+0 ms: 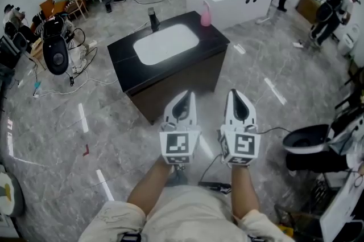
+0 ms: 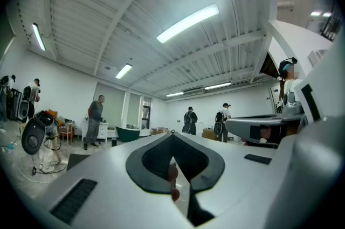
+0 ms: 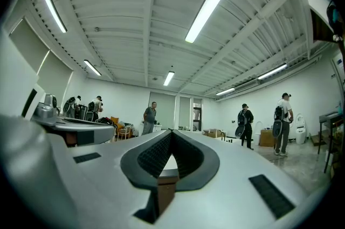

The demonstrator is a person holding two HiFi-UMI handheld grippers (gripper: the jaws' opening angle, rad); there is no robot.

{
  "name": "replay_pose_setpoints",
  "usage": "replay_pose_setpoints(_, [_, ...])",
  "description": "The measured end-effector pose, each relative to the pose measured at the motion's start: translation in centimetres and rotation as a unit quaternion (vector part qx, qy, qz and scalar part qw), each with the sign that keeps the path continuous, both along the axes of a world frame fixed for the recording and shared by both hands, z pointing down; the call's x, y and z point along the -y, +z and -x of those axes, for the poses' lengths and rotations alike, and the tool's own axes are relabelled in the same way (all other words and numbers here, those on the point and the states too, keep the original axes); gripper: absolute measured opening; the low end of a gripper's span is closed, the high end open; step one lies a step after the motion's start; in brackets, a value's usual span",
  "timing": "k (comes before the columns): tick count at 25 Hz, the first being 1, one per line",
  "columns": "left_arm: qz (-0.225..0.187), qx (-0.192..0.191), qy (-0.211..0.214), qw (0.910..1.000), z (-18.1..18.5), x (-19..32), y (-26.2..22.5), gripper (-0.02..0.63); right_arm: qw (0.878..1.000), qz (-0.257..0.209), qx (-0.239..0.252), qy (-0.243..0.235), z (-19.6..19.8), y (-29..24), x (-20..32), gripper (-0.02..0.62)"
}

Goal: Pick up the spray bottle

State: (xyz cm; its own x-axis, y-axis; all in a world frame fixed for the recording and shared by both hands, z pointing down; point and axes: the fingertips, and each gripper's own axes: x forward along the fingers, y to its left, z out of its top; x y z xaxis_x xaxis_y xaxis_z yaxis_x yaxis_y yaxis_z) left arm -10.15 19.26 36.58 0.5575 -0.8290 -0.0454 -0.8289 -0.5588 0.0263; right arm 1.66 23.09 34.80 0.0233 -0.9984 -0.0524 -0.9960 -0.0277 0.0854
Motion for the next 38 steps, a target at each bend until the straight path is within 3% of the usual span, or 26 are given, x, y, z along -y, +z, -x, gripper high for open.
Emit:
replay_pose_setpoints(11, [-0.002, -0.008, 0.013, 0.9999, 3.0, 9.3, -0.2, 0.002, 1.0, 0.0, -0.012, 0.014, 3.3, -0.5, 9.2, 0.003])
replay_pose_setpoints(20, [-0.001, -0.008, 0.03, 0.9995, 3.0, 14.2, 0.3, 0.002, 0.999, 0.001, -0.013, 0.03, 3.5, -0.1, 14.0, 0.003])
replay_pose_setpoints(28, [-0.001, -0.003, 0.035, 0.9994, 0.8, 17.7, 1.1, 0.002, 0.999, -0.001, -0.007, 0.032, 1.4, 0.6, 17.6, 0.003])
replay_pose_setpoints(38, [-0.008, 0.002, 0.02, 0.9998, -5.6, 25.2, 0.4, 0.002, 1.0, 0.0, -0.005, 0.022, -5.5, 0.2, 25.5, 0.003])
